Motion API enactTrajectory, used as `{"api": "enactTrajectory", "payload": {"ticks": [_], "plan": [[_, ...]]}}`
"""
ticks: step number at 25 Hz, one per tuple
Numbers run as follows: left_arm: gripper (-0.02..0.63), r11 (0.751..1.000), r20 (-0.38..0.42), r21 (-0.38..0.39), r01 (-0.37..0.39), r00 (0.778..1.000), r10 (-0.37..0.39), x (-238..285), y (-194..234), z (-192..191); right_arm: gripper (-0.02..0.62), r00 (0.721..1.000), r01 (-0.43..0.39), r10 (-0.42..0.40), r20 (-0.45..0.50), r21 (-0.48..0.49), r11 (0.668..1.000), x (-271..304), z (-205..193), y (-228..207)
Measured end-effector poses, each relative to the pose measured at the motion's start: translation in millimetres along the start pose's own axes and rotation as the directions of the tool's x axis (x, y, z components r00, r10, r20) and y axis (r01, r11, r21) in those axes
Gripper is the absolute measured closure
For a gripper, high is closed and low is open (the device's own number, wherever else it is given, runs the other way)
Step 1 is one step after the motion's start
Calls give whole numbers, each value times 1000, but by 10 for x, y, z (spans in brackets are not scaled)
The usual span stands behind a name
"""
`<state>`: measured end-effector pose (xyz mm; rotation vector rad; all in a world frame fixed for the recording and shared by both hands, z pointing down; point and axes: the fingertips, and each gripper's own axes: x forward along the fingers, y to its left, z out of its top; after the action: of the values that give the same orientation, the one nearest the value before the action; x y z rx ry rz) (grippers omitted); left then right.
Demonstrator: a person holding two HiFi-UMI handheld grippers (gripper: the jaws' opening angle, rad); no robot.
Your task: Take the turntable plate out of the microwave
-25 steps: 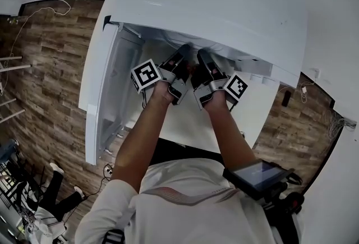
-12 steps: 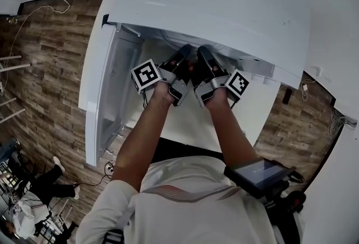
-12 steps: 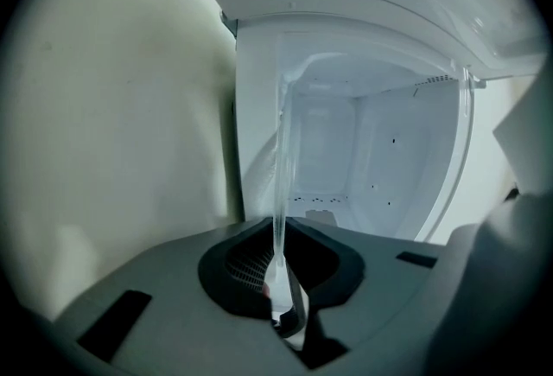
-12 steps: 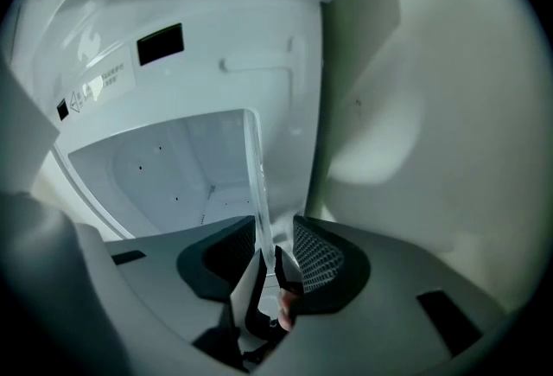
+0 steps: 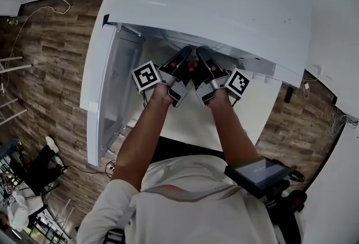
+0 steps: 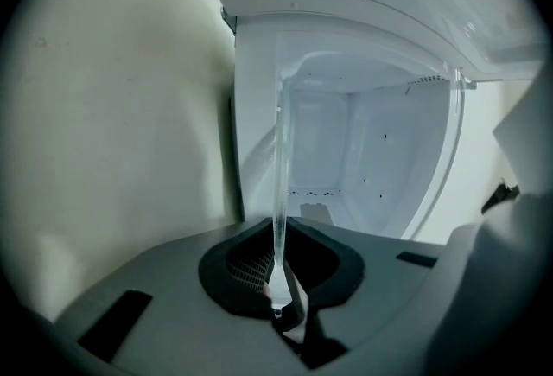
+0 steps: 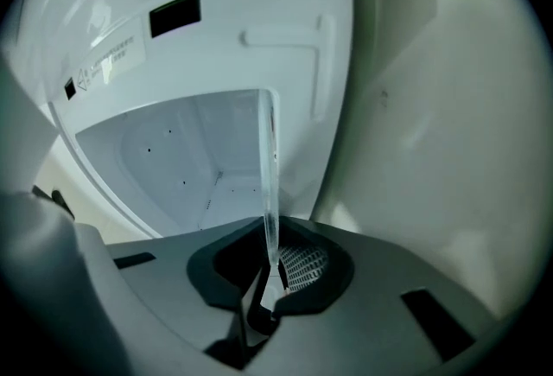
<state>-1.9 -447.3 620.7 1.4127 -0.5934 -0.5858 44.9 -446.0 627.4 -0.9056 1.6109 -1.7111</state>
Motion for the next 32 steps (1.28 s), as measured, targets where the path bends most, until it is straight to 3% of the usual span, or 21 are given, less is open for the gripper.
{"api": "enactTrajectory", "payload": {"ticks": [20,32], "plan": [[558,987,36,111,118,992,-122,-43,-218,-52,557,993,-119,118,-9,-130,984,-44,0,262],[557,984,66,111,137,987,-144,-190,-493,-73,555,992,-127,123,-37,-146,981,-73,-137,539]]}}
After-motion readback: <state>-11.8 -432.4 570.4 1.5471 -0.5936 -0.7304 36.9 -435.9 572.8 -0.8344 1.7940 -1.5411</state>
